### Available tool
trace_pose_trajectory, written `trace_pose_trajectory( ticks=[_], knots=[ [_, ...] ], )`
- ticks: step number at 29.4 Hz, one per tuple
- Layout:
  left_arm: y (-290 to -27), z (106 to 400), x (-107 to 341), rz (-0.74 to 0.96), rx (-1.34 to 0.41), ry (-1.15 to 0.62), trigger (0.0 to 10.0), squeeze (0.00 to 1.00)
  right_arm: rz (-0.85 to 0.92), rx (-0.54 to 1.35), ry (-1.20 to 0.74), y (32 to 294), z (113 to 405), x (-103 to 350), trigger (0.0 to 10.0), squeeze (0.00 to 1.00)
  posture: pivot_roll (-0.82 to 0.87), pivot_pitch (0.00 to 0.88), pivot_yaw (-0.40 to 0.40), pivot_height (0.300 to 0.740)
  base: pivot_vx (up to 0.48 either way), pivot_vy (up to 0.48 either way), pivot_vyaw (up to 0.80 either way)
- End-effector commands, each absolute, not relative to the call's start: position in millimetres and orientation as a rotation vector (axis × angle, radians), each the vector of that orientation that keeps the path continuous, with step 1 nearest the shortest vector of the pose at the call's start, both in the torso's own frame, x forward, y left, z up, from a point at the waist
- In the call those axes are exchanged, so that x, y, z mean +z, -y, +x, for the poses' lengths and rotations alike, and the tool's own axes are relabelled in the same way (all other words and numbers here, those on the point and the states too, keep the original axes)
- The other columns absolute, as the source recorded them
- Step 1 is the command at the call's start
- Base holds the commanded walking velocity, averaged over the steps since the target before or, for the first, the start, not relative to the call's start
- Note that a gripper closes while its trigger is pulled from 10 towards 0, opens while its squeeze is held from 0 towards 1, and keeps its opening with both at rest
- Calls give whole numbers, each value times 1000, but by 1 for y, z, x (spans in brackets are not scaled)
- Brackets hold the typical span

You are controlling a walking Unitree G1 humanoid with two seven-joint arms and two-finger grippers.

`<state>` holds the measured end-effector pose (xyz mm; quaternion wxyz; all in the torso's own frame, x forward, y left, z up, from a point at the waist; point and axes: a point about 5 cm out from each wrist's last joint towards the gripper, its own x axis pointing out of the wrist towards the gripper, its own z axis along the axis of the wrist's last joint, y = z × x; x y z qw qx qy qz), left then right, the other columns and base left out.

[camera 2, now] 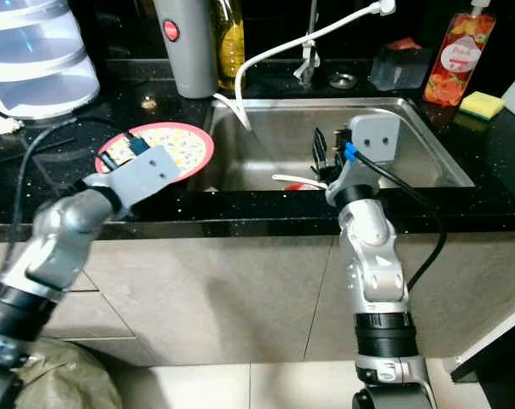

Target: Kitchen organization

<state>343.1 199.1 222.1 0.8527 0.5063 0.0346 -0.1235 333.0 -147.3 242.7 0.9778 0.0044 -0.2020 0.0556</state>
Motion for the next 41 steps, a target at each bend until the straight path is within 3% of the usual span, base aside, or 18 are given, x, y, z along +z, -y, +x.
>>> trace_pose_trajectory(
  ticks=[1,9,11,12,13,35,41],
  knots=[
    [-208,345,223,1141,-294,-123,10000,0,38,95,399,145,334,240,10000,0,124,0,2,740,0,0,0],
    [-205,347,225,1156,-334,-133,10000,0,24,123,401,142,330,238,10000,0,117,0,10,740,0,0,0],
    [-201,349,224,1170,-358,-136,9373,0,34,103,395,145,331,238,10000,0,116,0,3,740,0,0,0],
    [-201,349,224,1170,-358,-136,9373,0,34,103,395,145,331,238,10000,0,116,0,3,740,0,0,0],
    [-198,349,224,1183,-386,-130,10000,0,36,104,402,145,332,240,10000,0,112,0,11,740,0,0,0],
    [-198,369,252,1266,-586,-144,10000,0,35,85,402,147,329,236,10000,0,98,0,24,740,0,0,0],
    [-200,378,251,1157,-665,-183,10000,0,33,86,402,147,329,236,10000,0,101,0,27,740,0,0,0]
  ],
)
